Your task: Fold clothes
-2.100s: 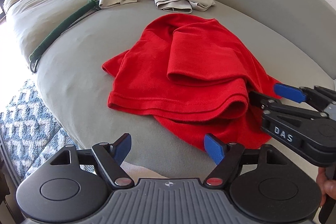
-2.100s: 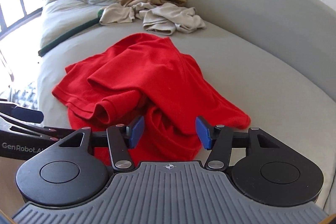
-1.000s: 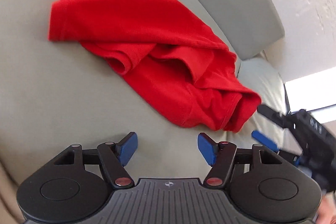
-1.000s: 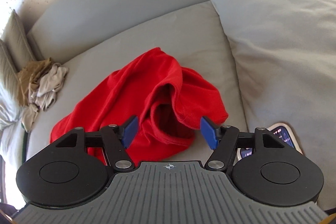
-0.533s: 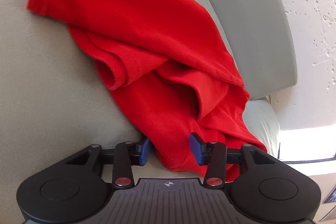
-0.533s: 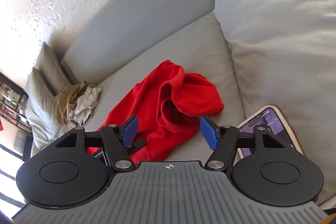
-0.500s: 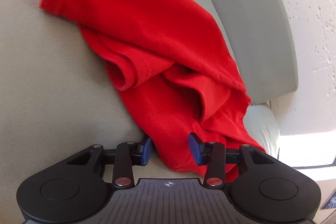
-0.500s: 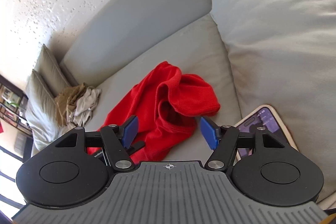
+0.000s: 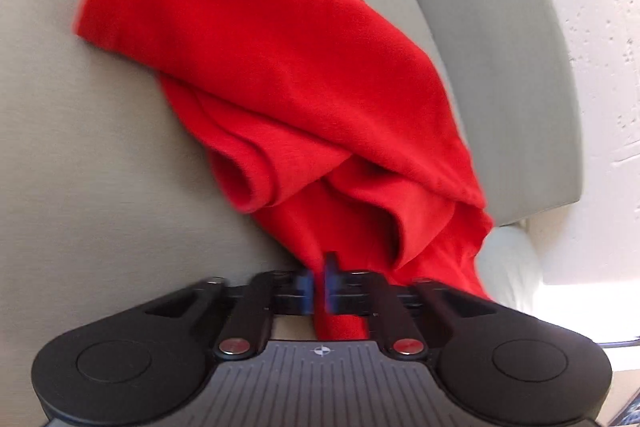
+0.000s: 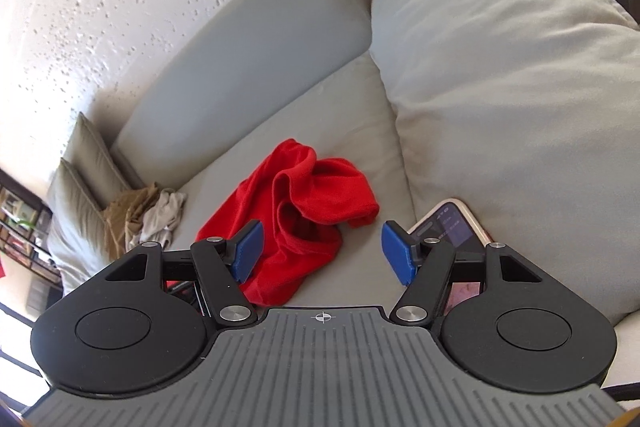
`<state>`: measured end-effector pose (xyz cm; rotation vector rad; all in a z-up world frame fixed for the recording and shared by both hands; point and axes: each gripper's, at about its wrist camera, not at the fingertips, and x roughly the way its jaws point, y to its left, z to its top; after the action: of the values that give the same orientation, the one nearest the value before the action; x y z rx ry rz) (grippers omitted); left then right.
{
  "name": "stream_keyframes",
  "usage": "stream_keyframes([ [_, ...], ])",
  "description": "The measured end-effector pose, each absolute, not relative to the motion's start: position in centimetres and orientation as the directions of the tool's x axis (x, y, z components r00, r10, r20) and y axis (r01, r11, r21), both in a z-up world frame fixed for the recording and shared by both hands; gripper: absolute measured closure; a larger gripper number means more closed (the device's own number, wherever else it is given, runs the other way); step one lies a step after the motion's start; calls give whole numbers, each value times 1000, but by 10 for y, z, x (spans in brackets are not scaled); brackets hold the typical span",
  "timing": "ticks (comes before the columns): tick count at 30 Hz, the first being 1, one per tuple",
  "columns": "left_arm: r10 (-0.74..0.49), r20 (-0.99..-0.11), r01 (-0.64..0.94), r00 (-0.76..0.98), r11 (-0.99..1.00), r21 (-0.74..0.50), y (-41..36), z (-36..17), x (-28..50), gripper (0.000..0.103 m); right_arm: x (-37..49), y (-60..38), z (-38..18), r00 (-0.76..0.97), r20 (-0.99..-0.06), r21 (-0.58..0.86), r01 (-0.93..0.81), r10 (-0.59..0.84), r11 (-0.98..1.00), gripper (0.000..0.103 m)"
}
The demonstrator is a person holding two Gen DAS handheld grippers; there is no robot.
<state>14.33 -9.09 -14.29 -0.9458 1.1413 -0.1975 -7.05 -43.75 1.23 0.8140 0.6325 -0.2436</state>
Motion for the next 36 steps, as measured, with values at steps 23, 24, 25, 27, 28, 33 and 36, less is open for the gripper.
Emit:
stream_keyframes([
  [23, -702, -527, -161, 479, 520, -839, -19, -112, 71, 66, -83, -364, 31, 761, -636, 574, 357, 127, 737, 29],
  [24, -707, -528, -189, 470, 503, -843, -28, -123, 76, 66, -83, -361, 33, 761, -637, 566, 351, 125, 746, 28],
  [25, -704, -529, -202, 474, 498, -843, -35, -130, 80, 66, -84, -360, 33, 760, -639, 557, 350, 119, 753, 26],
  [27, -698, -520, -220, 492, 478, -850, -46, -142, 90, 66, -87, -360, 33, 761, -641, 542, 351, 105, 764, 25],
  [28, -696, -510, -224, 506, 465, -856, -50, -148, 96, 66, -88, -362, 31, 759, -643, 540, 356, 102, 763, 24],
  [33, -669, -506, -299, 545, 408, -863, -60, -167, 119, 71, -86, -377, 17, 743, -663, 545, 396, 92, 739, 24],
  [36, -665, -515, -282, 540, 434, -856, -72, -169, 131, 75, -81, -384, 8, 732, -674, 547, 411, 93, 729, 24],
])
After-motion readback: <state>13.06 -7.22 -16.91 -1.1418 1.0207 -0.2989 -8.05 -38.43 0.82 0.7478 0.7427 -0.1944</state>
